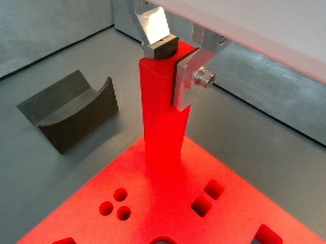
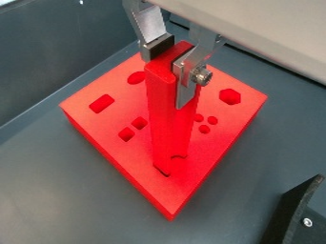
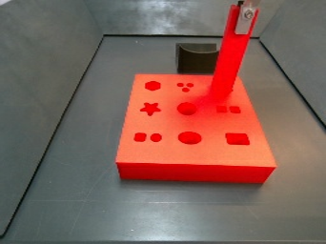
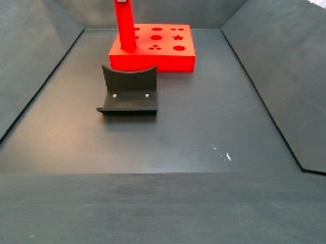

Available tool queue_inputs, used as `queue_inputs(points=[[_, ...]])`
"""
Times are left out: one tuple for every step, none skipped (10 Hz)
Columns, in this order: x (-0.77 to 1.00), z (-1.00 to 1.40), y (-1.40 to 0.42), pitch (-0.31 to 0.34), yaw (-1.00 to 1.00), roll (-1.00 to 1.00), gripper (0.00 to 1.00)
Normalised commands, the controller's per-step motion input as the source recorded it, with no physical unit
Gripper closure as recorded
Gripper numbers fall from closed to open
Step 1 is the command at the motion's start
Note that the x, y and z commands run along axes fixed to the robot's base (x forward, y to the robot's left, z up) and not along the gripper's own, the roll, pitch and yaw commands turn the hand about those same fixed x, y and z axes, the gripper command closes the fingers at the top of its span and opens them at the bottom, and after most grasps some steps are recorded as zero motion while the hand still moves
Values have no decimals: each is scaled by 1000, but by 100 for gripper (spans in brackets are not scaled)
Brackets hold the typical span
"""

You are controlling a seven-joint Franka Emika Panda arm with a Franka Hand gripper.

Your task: Insert the arch object.

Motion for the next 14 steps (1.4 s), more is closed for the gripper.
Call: queue_inputs(points=[[174,-320,0,0,171,73,100],[114,-340,0,0,180,64,100],[54,-323,0,0,169,60,100],[0,-280,0,0,106,49,100],[0,-277,-49,-4,74,150,100],[0,-280,-111,-10,14,223,100],[46,-320,-100,-6,0,177,100],[109,-451,-114,-19,0,101,100],[54,-606,-26,-51,0,24,100],[0,-897,0,-109,0,0,100],[3,-903,23,-106,-6,-37,100],[0,-611,0,-123,0,-41,100],[0,-17,3,0,0,0,100],[0,0,0,0,0,0,100]])
